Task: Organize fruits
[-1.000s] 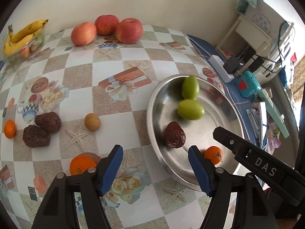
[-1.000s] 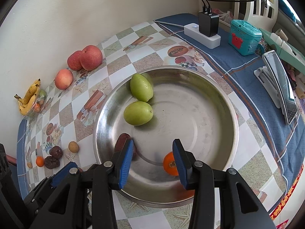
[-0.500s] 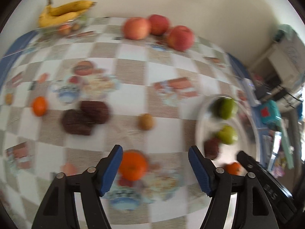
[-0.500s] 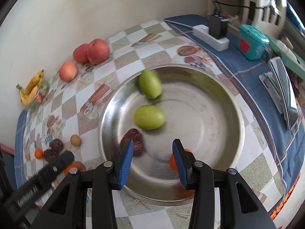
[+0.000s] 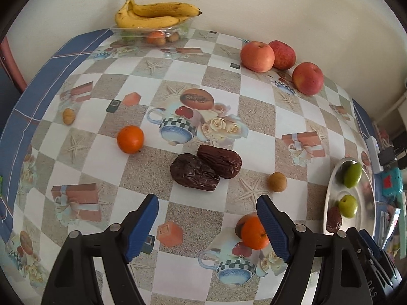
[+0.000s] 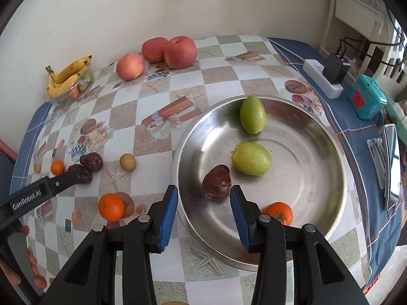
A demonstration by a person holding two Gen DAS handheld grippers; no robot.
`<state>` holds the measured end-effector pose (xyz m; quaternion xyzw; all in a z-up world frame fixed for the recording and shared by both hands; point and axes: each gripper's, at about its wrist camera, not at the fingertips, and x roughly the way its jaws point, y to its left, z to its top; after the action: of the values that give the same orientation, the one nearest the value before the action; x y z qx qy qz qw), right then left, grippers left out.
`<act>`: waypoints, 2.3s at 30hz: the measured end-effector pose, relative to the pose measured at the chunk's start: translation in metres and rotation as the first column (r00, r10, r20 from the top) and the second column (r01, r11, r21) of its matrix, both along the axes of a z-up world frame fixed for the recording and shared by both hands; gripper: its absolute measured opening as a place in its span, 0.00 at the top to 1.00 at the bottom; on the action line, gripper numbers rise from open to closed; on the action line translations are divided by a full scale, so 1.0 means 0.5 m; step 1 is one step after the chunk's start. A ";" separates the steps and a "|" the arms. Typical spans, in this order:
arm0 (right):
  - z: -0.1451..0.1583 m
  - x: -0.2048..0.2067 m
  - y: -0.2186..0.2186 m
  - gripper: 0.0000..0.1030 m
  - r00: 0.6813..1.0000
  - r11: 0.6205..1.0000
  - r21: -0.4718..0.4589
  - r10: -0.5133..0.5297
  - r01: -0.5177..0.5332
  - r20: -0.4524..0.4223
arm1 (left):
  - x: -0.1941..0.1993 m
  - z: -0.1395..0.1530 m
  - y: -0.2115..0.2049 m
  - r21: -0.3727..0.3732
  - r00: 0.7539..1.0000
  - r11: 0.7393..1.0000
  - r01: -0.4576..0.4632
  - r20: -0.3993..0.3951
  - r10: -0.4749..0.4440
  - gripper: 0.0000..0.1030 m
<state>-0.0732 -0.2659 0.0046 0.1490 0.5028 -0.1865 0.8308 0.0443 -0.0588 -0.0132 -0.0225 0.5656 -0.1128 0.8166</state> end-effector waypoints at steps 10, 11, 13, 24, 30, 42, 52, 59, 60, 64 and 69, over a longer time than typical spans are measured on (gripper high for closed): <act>-0.008 0.003 0.006 0.58 1.000 1.000 0.005 0.004 -0.004 -0.014 | -0.003 -0.013 -0.009 0.037 1.000 0.999 0.014 -0.013 -0.014 0.06; -0.009 0.003 0.006 0.58 1.000 1.000 0.006 0.004 -0.003 -0.016 | -0.003 -0.015 -0.009 0.042 1.000 0.999 0.015 -0.014 -0.015 0.05; -0.011 0.003 0.005 0.57 1.000 1.000 0.006 0.002 -0.001 -0.018 | -0.003 -0.020 -0.011 0.060 1.000 0.998 0.019 -0.016 -0.018 0.00; -0.014 0.001 -0.001 0.08 1.000 1.000 -0.014 -0.021 0.021 -0.012 | 0.000 -0.029 -0.004 0.114 1.000 0.993 0.009 -0.011 -0.008 0.00; -0.014 -0.002 -0.004 0.08 0.999 0.999 -0.020 -0.032 0.032 -0.001 | -0.001 -0.030 -0.005 0.117 1.000 0.993 0.011 -0.009 -0.010 0.00; -0.016 -0.004 -0.001 0.08 0.999 0.999 -0.021 -0.039 0.039 0.000 | -0.002 -0.038 -0.009 0.126 0.999 0.992 0.030 -0.020 -0.027 0.00; -0.022 0.005 0.020 0.08 0.999 0.999 -0.018 -0.039 0.039 -0.022 | 0.001 -0.057 -0.006 0.128 0.998 0.991 0.034 -0.050 -0.028 0.00; -0.021 0.021 0.043 0.08 0.999 1.000 -0.008 -0.027 0.027 -0.019 | 0.004 -0.057 -0.002 0.123 0.998 0.992 0.036 -0.046 -0.030 0.00; -0.021 0.025 0.047 0.08 1.000 1.000 -0.003 -0.025 0.025 -0.018 | 0.005 -0.057 0.000 0.121 0.999 0.992 0.033 -0.047 -0.027 0.00; -0.024 0.037 0.062 0.08 1.000 1.000 0.015 -0.006 0.006 -0.011 | 0.011 -0.050 0.019 0.084 0.999 0.996 0.015 -0.042 -0.011 0.00; -0.017 0.053 0.076 0.08 1.000 1.000 0.019 0.001 -0.001 0.018 | 0.021 -0.037 0.055 0.060 1.000 0.998 -0.015 -0.023 0.017 0.00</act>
<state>-0.0467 -0.2277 -0.0041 0.1582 0.4969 -0.1801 0.8340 0.0545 -0.0314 -0.0314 -0.0037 0.5779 -0.0890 0.8112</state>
